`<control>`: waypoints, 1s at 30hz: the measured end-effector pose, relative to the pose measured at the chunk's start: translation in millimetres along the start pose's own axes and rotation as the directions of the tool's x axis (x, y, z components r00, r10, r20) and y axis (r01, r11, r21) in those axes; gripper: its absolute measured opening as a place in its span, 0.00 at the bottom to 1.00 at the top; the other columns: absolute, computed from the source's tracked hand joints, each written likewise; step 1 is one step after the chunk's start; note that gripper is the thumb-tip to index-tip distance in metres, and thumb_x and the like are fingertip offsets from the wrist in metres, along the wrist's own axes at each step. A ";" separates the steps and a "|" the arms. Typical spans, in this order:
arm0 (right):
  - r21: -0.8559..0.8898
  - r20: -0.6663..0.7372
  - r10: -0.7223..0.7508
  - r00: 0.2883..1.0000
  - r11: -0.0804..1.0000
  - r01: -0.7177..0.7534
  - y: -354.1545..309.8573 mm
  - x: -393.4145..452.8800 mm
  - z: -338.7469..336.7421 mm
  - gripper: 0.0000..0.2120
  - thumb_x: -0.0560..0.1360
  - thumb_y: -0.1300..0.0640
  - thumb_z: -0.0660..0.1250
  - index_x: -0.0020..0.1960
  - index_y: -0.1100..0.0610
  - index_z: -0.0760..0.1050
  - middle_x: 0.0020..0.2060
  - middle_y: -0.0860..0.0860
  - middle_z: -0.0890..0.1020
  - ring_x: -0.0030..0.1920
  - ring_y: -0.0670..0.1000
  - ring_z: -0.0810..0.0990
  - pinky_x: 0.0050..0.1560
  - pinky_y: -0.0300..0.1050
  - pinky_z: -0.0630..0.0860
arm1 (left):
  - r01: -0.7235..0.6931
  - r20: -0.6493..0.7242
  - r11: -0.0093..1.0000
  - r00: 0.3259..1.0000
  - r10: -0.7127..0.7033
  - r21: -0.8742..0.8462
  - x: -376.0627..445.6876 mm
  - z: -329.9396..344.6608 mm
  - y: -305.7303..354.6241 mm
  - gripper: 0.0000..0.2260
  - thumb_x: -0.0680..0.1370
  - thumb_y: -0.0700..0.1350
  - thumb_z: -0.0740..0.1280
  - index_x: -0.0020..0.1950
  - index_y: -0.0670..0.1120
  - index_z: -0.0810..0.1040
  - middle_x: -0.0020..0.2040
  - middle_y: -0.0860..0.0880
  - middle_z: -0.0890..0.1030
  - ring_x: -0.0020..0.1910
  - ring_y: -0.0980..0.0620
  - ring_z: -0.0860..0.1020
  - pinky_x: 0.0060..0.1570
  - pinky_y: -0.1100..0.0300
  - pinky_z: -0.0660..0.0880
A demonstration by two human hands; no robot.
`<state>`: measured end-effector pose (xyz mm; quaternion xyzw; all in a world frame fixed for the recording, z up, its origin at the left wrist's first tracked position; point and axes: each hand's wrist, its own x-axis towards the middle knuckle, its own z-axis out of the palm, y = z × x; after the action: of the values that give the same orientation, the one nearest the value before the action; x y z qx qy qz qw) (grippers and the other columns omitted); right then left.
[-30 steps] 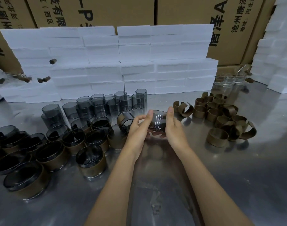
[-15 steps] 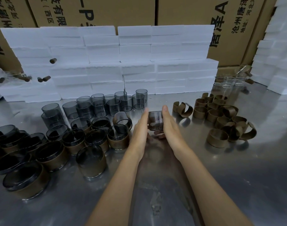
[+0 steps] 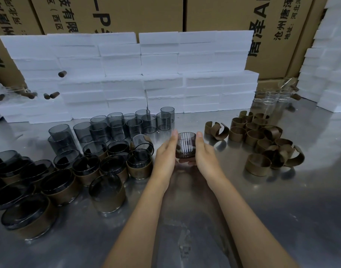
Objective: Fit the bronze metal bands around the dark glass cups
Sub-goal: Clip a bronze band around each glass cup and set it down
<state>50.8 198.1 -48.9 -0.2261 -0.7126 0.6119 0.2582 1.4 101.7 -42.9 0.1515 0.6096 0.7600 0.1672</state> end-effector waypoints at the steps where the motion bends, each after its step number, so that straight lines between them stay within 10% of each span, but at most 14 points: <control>1: 0.012 -0.023 0.000 1.000 1.000 0.000 0.5 1.3 -0.2 0.24 0.87 0.44 0.50 0.48 0.51 0.82 0.47 0.57 0.87 0.50 0.57 0.86 0.58 0.56 0.81 | -0.007 -0.039 1.000 0.999 0.007 0.006 -0.1 0.3 -0.5 0.21 0.82 0.59 0.63 0.60 0.43 0.81 0.56 0.38 0.85 0.53 0.41 0.85 0.53 0.44 0.83; 4: 0.039 -0.072 -0.013 0.997 0.999 0.016 1.0 2.5 -1.8 0.20 0.88 0.49 0.52 0.52 0.54 0.81 0.48 0.60 0.87 0.45 0.55 0.86 0.52 0.56 0.84 | -0.024 -0.099 0.999 0.995 0.028 0.044 -1.2 1.2 -0.6 0.16 0.83 0.58 0.63 0.58 0.45 0.78 0.57 0.39 0.83 0.54 0.41 0.82 0.62 0.40 0.78; 10: 0.119 -0.019 -0.033 0.999 0.992 0.035 0.7 -0.9 -7.4 0.14 0.83 0.46 0.65 0.53 0.56 0.82 0.43 0.53 0.86 0.38 0.43 0.84 0.43 0.42 0.84 | 0.037 -0.127 0.997 0.991 -0.045 -0.070 5.6 -3.4 0.5 0.15 0.86 0.51 0.60 0.56 0.43 0.82 0.46 0.47 0.85 0.42 0.51 0.81 0.37 0.62 0.75; 19: 0.207 0.292 0.058 0.955 0.971 -0.122 -8.5 -8.2 -6.0 0.33 0.71 0.28 0.67 0.58 0.56 0.81 0.43 0.61 0.87 0.37 0.54 0.85 0.40 0.46 0.82 | 0.131 0.056 0.991 0.990 -0.130 -0.015 2.8 -1.6 2.9 0.27 0.81 0.66 0.59 0.58 0.47 0.85 0.52 0.46 0.87 0.50 0.45 0.85 0.56 0.49 0.79; 23: 0.145 0.172 -0.010 0.985 0.989 -0.016 -9.3 -9.4 -3.9 0.34 0.69 0.25 0.63 0.53 0.55 0.82 0.36 0.56 0.87 0.33 0.51 0.84 0.35 0.43 0.80 | 0.058 0.090 0.998 0.994 -0.061 0.033 2.7 -1.0 0.7 0.30 0.81 0.68 0.57 0.51 0.43 0.85 0.38 0.43 0.80 0.34 0.47 0.75 0.40 0.52 0.71; 30: 0.097 -0.034 -0.030 0.999 0.995 0.033 -4.0 -4.0 -4.2 0.24 0.84 0.36 0.52 0.47 0.49 0.80 0.31 0.48 0.84 0.29 0.45 0.81 0.31 0.39 0.78 | 0.055 -0.011 0.998 0.998 -0.055 0.024 4.5 -2.6 3.1 0.23 0.83 0.56 0.63 0.65 0.37 0.78 0.51 0.41 0.79 0.47 0.46 0.74 0.41 0.59 0.68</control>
<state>56.5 198.2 -44.8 -0.2121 -0.6810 0.6380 0.2903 -4.0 100.8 -40.4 0.1330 0.6236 0.7483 0.1830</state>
